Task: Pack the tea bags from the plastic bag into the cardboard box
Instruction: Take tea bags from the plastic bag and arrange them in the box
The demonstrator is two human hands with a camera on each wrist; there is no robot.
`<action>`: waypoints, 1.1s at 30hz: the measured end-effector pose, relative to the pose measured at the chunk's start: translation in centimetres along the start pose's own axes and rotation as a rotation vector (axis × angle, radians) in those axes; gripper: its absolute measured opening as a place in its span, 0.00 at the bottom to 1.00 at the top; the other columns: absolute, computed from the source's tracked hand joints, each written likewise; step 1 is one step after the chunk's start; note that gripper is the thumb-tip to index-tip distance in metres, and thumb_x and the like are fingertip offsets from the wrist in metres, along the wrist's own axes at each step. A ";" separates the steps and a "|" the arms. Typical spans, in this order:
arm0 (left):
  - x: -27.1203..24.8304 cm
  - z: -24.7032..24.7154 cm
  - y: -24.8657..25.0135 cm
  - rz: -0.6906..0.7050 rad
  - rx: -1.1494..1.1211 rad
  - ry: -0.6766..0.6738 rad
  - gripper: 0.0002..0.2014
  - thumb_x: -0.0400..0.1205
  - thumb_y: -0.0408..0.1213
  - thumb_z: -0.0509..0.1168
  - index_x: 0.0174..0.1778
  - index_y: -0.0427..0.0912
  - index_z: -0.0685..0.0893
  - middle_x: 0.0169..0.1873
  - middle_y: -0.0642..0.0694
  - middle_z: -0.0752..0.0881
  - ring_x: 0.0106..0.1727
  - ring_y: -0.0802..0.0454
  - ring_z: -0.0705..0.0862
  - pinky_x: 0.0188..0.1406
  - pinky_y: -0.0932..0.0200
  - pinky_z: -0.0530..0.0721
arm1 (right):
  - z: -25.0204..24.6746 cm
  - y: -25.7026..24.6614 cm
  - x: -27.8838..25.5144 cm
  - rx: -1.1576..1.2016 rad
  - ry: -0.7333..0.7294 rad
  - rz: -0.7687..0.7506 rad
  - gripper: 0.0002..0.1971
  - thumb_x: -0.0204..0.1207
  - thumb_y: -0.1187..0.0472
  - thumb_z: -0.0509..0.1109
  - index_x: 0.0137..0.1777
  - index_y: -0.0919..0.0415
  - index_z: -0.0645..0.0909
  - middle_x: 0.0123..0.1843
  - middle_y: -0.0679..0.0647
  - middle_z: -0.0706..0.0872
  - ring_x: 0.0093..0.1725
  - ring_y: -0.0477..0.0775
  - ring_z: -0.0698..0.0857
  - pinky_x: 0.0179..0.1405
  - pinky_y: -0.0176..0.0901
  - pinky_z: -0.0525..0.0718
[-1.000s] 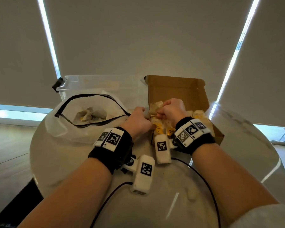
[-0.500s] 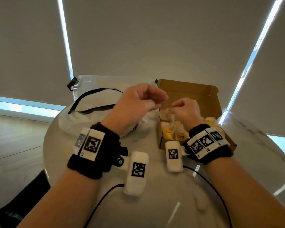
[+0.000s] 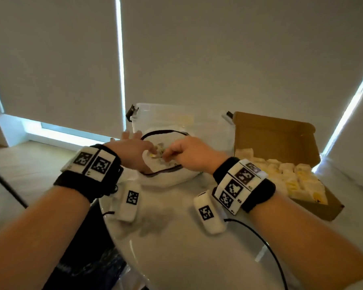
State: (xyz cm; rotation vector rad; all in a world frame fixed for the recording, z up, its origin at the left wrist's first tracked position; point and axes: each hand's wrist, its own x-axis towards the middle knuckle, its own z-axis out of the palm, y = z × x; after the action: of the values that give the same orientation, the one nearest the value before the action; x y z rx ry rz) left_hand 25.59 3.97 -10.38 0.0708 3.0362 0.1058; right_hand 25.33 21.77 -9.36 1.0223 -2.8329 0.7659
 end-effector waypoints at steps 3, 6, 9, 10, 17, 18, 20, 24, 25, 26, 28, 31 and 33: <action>0.4 -0.1 0.7 0.006 0.051 -0.048 0.43 0.70 0.58 0.72 0.78 0.67 0.57 0.82 0.40 0.42 0.81 0.29 0.40 0.75 0.27 0.55 | 0.8 1.1 2.3 -0.274 -0.277 0.147 0.16 0.80 0.69 0.62 0.66 0.66 0.81 0.64 0.59 0.83 0.62 0.58 0.79 0.58 0.41 0.74; 1.7 0.0 0.7 0.011 -0.003 -0.036 0.47 0.63 0.58 0.76 0.76 0.60 0.58 0.75 0.39 0.54 0.76 0.27 0.57 0.73 0.33 0.67 | 0.8 1.7 4.2 -0.475 -0.321 0.298 0.17 0.83 0.62 0.60 0.68 0.69 0.76 0.64 0.63 0.80 0.61 0.62 0.79 0.56 0.47 0.77; 2.2 0.1 0.7 0.044 -0.098 -0.012 0.57 0.50 0.60 0.79 0.74 0.54 0.58 0.64 0.45 0.61 0.68 0.35 0.71 0.63 0.39 0.79 | 1.1 1.9 5.7 -0.466 -0.285 0.326 0.19 0.82 0.62 0.62 0.71 0.70 0.73 0.71 0.65 0.77 0.69 0.63 0.77 0.66 0.49 0.76; 2.3 0.2 0.7 0.044 -0.123 0.002 0.59 0.50 0.60 0.80 0.75 0.53 0.57 0.64 0.46 0.61 0.67 0.36 0.72 0.62 0.40 0.80 | 1.3 1.8 6.3 -0.439 -0.266 0.317 0.21 0.81 0.62 0.63 0.72 0.69 0.72 0.72 0.66 0.75 0.70 0.64 0.76 0.69 0.50 0.76; 3.1 0.5 -0.2 0.051 -0.292 0.142 0.48 0.69 0.53 0.77 0.80 0.46 0.58 0.72 0.40 0.61 0.67 0.39 0.75 0.66 0.48 0.77 | 2.2 1.9 9.8 -0.322 -0.231 0.242 0.27 0.78 0.60 0.68 0.76 0.60 0.68 0.73 0.59 0.71 0.69 0.61 0.75 0.65 0.49 0.75; 3.1 0.5 -0.3 0.051 -0.288 0.132 0.49 0.68 0.50 0.78 0.80 0.46 0.57 0.72 0.40 0.60 0.67 0.38 0.75 0.66 0.49 0.77 | 2.5 2.1 10.4 -0.361 -0.283 0.241 0.28 0.78 0.56 0.68 0.77 0.57 0.66 0.73 0.59 0.68 0.70 0.62 0.73 0.68 0.51 0.74; 3.0 0.6 -0.4 0.060 -0.281 0.134 0.50 0.67 0.47 0.80 0.79 0.44 0.57 0.71 0.40 0.59 0.66 0.37 0.74 0.63 0.51 0.77 | 3.2 2.5 11.1 -0.492 -0.401 0.250 0.30 0.79 0.49 0.65 0.79 0.53 0.63 0.74 0.58 0.66 0.71 0.63 0.71 0.70 0.53 0.71; 3.0 0.4 -0.3 0.088 -0.263 0.166 0.49 0.62 0.44 0.82 0.74 0.39 0.62 0.66 0.39 0.61 0.62 0.39 0.75 0.64 0.46 0.80 | 3.7 2.5 11.3 -0.598 -0.426 0.242 0.27 0.80 0.48 0.64 0.78 0.53 0.66 0.75 0.59 0.70 0.72 0.63 0.72 0.69 0.52 0.70; 2.9 0.5 -0.2 0.099 -0.251 0.170 0.48 0.62 0.44 0.82 0.73 0.39 0.63 0.65 0.39 0.61 0.61 0.39 0.76 0.63 0.45 0.80 | 3.6 2.4 11.1 -0.584 -0.405 0.231 0.27 0.80 0.49 0.65 0.76 0.56 0.68 0.73 0.60 0.73 0.71 0.62 0.74 0.67 0.51 0.71; 2.9 0.5 -0.1 0.112 -0.242 0.175 0.47 0.61 0.44 0.82 0.71 0.40 0.64 0.64 0.40 0.62 0.61 0.40 0.76 0.62 0.45 0.81 | 3.5 2.4 10.9 -0.556 -0.380 0.220 0.25 0.79 0.52 0.67 0.73 0.59 0.71 0.71 0.60 0.75 0.69 0.62 0.76 0.66 0.50 0.72; 2.9 0.5 0.0 0.131 -0.246 0.175 0.44 0.62 0.45 0.81 0.69 0.40 0.65 0.61 0.41 0.62 0.59 0.40 0.76 0.60 0.46 0.81 | 3.0 2.5 10.5 -0.485 -0.332 0.214 0.19 0.79 0.57 0.67 0.67 0.64 0.76 0.67 0.61 0.80 0.63 0.60 0.79 0.62 0.48 0.75; 2.7 0.5 0.1 0.131 -0.260 0.173 0.43 0.63 0.44 0.81 0.68 0.40 0.65 0.59 0.44 0.61 0.50 0.44 0.76 0.53 0.53 0.80 | 2.2 2.3 9.5 -0.337 -0.219 0.233 0.13 0.78 0.68 0.65 0.61 0.70 0.82 0.61 0.63 0.84 0.54 0.59 0.82 0.53 0.47 0.79; 2.7 0.4 0.3 0.122 -0.233 0.176 0.45 0.62 0.43 0.82 0.70 0.41 0.63 0.62 0.42 0.61 0.48 0.44 0.75 0.49 0.57 0.78 | 1.7 1.9 9.0 -0.320 -0.133 0.190 0.10 0.76 0.72 0.65 0.55 0.70 0.84 0.55 0.63 0.86 0.54 0.62 0.83 0.48 0.45 0.78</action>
State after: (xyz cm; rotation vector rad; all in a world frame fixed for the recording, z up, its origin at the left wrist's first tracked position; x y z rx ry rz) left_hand 22.94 4.45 -11.03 0.2405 3.1662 0.4996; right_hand 17.40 16.91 -9.98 0.7930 -3.0604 0.2426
